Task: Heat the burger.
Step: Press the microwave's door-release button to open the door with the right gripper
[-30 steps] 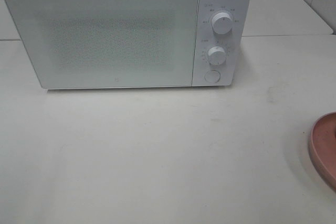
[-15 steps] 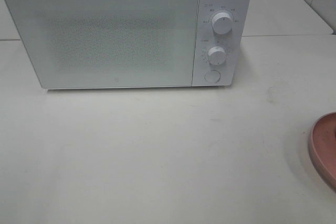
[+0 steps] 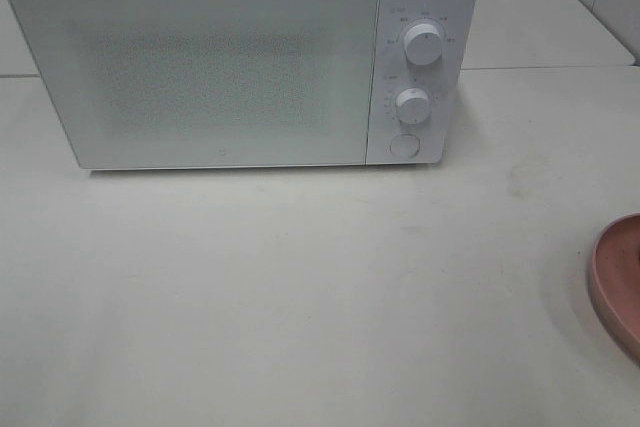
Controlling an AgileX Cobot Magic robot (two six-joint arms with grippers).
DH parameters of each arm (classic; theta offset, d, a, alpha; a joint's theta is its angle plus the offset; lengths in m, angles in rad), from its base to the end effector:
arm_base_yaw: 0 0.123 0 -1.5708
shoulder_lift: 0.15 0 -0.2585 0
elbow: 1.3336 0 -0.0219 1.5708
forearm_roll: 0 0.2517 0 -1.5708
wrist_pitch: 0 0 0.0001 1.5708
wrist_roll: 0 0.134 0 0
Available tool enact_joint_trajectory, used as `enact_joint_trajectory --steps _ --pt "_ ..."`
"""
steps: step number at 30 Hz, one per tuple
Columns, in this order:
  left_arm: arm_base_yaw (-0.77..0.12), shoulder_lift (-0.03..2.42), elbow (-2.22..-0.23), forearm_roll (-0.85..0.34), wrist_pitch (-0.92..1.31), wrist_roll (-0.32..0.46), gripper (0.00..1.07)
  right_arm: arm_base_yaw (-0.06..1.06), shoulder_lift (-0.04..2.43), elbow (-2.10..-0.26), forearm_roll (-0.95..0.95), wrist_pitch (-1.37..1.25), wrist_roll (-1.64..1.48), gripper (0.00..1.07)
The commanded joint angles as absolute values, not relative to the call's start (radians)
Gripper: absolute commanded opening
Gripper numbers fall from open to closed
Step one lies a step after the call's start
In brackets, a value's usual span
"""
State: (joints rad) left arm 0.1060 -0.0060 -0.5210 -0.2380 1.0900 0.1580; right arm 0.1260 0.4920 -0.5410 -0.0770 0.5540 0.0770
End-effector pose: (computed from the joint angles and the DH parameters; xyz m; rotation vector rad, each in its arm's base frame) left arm 0.0571 -0.0221 0.2643 0.0716 2.0245 -0.1180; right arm 0.1612 0.0149 0.2794 -0.0876 1.9853 0.0487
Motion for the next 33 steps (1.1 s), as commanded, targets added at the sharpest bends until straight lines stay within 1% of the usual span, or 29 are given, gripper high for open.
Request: enact_joint_trajectory --steps 1,16,22,24,25,27,28,29,30,31,33 --pt "0.109 -0.029 -0.518 -0.237 1.075 0.16 1.01 0.12 0.557 -0.542 -0.085 0.472 0.079 0.75" --pt "0.109 -0.029 -0.518 -0.237 1.075 0.16 1.01 0.12 0.857 -0.542 -0.085 0.153 0.079 0.75" --pt "0.109 -0.029 -0.518 -0.237 1.075 0.16 1.01 0.12 0.979 -0.542 -0.085 0.0 0.087 0.75" --pt "0.109 -0.029 -0.518 -0.237 1.075 0.16 1.01 0.12 1.038 -0.54 -0.085 -0.091 0.087 0.75" --pt "0.109 -0.029 -0.518 -0.237 1.075 0.16 1.01 0.12 1.038 -0.54 -0.085 -0.091 0.087 0.75" --pt "0.109 -0.029 -0.518 -0.237 1.075 0.16 1.01 0.12 1.095 -0.506 -0.085 -0.251 0.087 0.75" --pt "0.109 -0.029 -0.518 -0.237 1.075 0.16 1.01 0.12 1.095 -0.506 -0.085 -0.251 0.087 0.75" --pt "0.109 -0.029 -0.518 -0.237 1.075 0.16 1.01 0.12 1.129 -0.476 -0.085 -0.376 0.086 0.75" --pt "0.109 -0.029 -0.518 -0.237 1.075 0.16 1.01 0.12 1.129 -0.476 -0.085 -0.376 0.086 0.75" --pt "0.109 -0.029 -0.518 -0.237 1.075 0.16 1.01 0.12 1.163 -0.449 -0.075 -0.472 0.083 0.75" --pt "0.109 -0.029 -0.518 -0.237 1.075 0.16 1.01 0.12 1.18 -0.434 -0.058 -0.519 0.077 0.75"
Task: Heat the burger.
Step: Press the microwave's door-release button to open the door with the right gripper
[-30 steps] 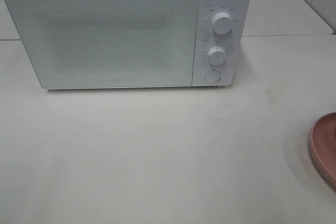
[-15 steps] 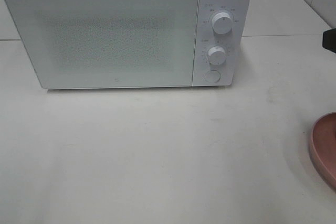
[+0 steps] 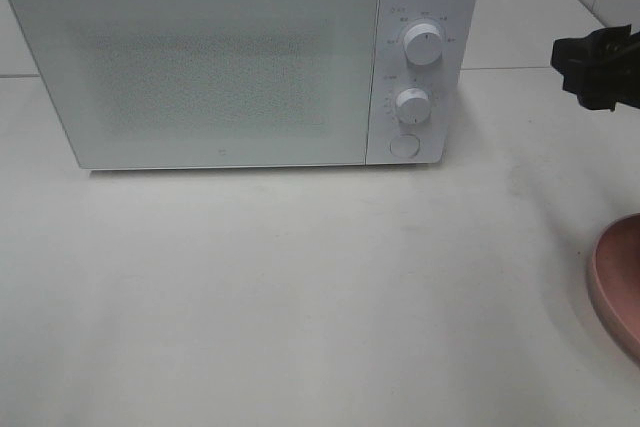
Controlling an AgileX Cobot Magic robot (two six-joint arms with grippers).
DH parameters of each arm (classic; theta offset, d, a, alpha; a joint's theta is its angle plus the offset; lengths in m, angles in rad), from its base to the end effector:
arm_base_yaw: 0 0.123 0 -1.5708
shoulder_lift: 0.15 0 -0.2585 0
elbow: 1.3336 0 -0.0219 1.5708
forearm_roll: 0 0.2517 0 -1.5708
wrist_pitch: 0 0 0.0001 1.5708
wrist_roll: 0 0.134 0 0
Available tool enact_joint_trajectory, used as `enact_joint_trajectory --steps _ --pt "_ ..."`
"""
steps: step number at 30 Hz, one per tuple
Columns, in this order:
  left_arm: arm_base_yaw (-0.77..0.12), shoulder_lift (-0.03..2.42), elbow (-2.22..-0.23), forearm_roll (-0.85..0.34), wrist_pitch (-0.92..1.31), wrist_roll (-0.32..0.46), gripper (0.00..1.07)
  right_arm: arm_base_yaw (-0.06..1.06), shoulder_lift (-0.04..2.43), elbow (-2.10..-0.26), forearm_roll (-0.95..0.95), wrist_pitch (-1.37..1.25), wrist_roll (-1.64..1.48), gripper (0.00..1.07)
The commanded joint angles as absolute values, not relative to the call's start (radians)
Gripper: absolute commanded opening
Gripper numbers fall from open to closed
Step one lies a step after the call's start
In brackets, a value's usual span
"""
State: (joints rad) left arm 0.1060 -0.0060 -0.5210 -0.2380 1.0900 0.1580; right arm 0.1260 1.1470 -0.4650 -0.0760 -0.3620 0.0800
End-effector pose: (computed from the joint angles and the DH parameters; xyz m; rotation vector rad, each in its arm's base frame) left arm 0.0571 -0.0221 0.2643 0.0716 2.0245 -0.1180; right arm 0.2785 0.0389 0.2178 -0.1248 1.8018 0.1204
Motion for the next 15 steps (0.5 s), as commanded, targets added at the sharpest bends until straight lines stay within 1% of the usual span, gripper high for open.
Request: enact_joint_trajectory --steps 1,2,3,4,5,6,7,8,11,13,14,15 --pt "0.109 -0.029 -0.518 -0.237 1.075 0.16 1.01 0.12 1.21 -0.407 -0.025 -0.597 0.066 0.75" --pt "0.109 -0.029 -0.518 -0.237 1.075 0.16 1.01 0.133 1.24 -0.377 0.015 -0.68 0.04 0.75" --pt "0.109 -0.029 -0.518 -0.237 1.075 0.16 1.01 0.133 1.24 -0.377 0.015 -0.68 0.04 0.75" --pt "0.109 -0.029 -0.518 -0.237 1.075 0.16 1.01 0.146 1.254 -0.362 0.046 -0.724 0.016 0.75" --pt "0.109 -0.029 -0.518 -0.237 1.075 0.16 1.01 0.187 1.288 -0.337 0.112 -0.797 -0.055 0.75" --pt "0.109 -0.029 -0.518 -0.237 1.075 0.16 1.01 0.187 1.288 -0.337 0.112 -0.797 -0.055 0.75" --pt "0.109 -0.029 -0.518 -0.237 1.075 0.16 1.01 0.215 1.307 -0.326 0.155 -0.831 -0.086 0.75" --pt "0.109 -0.029 -0.518 -0.237 1.075 0.16 1.01 0.269 1.345 -0.314 0.236 -0.879 -0.134 0.75" --pt "0.109 -0.029 -0.518 -0.237 1.075 0.16 1.01 0.299 1.364 -0.31 0.278 -0.903 -0.16 0.75" --pt "0.109 -0.029 -0.518 -0.237 1.075 0.16 1.01 0.398 1.423 -0.309 0.411 -0.975 -0.246 0.75" --pt "0.109 -0.029 -0.518 -0.237 1.075 0.16 1.01 0.398 1.423 -0.309 0.411 -0.975 -0.246 0.75" --pt "0.109 -0.029 -0.518 -0.237 1.075 0.16 1.01 0.422 1.438 -0.309 0.439 -1.0 -0.261 0.75"
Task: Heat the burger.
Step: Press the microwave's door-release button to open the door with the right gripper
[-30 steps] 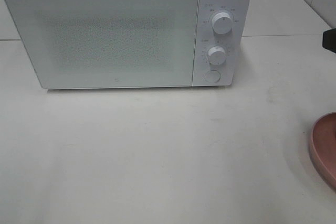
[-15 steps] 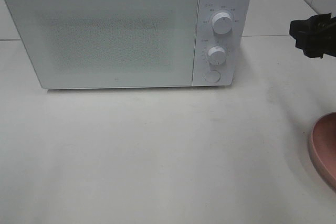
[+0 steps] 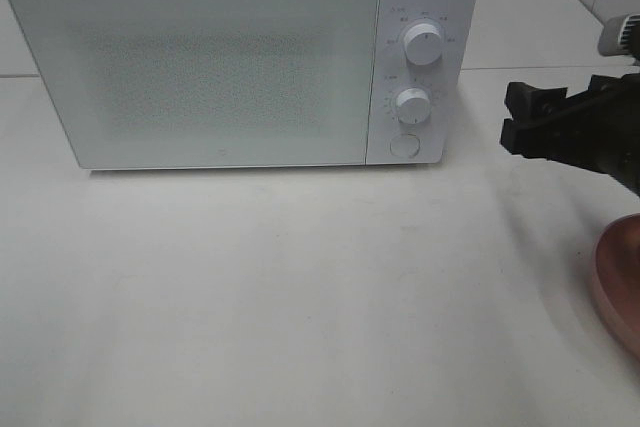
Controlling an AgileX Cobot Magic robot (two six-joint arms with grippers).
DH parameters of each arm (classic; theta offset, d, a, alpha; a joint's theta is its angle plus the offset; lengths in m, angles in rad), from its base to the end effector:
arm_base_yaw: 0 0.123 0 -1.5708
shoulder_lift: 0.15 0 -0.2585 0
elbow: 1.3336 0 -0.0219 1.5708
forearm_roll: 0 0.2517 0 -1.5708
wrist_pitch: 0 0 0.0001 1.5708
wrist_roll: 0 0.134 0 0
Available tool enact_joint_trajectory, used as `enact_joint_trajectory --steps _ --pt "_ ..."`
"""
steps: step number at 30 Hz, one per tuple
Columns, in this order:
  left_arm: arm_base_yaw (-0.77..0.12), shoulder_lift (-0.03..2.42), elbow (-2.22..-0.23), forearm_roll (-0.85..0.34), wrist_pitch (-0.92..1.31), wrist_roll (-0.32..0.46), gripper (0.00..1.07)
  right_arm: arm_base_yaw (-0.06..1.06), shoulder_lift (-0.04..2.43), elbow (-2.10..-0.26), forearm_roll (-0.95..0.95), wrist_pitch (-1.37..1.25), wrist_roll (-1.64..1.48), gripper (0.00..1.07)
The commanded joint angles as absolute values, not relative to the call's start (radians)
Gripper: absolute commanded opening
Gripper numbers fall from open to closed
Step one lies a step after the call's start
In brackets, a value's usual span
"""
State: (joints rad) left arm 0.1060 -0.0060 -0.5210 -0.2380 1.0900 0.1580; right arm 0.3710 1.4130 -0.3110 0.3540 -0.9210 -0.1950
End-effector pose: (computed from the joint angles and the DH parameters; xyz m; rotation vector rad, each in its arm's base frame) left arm 0.0571 -0.0221 0.2643 0.0716 2.0245 -0.1180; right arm 0.2718 0.0661 0.1631 -0.0836 1.6891 0.0597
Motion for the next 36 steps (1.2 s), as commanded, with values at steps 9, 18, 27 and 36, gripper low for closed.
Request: enact_joint_trajectory --steps 9,18,27,36 --pt "0.109 -0.029 -0.518 -0.237 1.075 0.16 1.01 0.603 1.551 -0.31 0.58 -1.173 -0.294 0.75" --pt "0.109 -0.029 -0.518 -0.237 1.075 0.16 1.01 0.788 1.651 -0.312 0.722 -1.265 -0.294 0.75" --pt "0.109 -0.029 -0.518 -0.237 1.075 0.16 1.01 0.853 1.663 -0.312 0.778 -1.266 -0.286 0.75" --pt "0.109 -0.029 -0.518 -0.237 1.075 0.16 1.01 0.853 1.663 -0.312 0.78 -1.258 0.04 0.75"
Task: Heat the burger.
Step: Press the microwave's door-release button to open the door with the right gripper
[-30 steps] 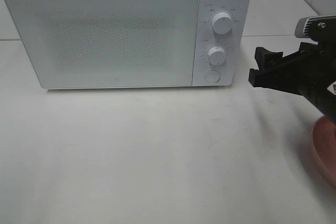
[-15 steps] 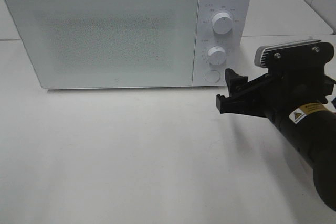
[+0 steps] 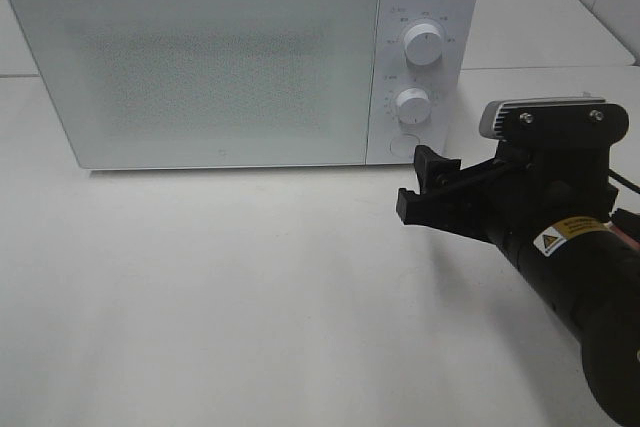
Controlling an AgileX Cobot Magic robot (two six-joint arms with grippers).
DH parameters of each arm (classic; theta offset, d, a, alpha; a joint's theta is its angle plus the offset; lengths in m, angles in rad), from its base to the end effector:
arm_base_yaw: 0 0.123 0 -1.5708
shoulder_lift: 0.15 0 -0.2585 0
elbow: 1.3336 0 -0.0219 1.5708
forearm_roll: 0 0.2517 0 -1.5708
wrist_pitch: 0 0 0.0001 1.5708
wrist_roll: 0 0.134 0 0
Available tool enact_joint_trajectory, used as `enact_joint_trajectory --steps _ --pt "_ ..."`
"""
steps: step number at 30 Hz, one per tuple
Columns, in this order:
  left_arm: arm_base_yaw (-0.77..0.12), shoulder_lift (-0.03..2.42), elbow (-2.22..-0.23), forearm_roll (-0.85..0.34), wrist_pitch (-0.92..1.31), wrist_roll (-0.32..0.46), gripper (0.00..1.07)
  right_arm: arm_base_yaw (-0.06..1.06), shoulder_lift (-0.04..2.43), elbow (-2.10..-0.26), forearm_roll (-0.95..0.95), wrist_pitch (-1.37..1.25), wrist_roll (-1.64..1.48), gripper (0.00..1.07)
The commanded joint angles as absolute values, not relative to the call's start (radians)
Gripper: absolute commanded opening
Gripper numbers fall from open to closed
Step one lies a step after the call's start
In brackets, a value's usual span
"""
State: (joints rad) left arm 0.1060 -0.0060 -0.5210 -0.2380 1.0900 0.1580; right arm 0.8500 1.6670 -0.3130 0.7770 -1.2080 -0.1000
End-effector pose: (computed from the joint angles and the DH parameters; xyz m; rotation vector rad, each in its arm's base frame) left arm 0.0571 -0.0221 0.2643 0.0716 2.0245 -0.1180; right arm 0.2367 0.1364 0.1214 -0.0112 1.7135 0.1784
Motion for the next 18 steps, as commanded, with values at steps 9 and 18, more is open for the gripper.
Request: enact_joint_trajectory --steps 9,18 --pt "0.109 -0.029 -0.518 -0.237 1.075 0.16 1.01 0.853 1.663 -0.312 0.777 -1.253 0.619 0.69" --pt "0.109 -0.029 -0.518 -0.237 1.075 0.16 1.01 0.853 1.663 -0.312 0.777 -1.249 1.047 0.48"
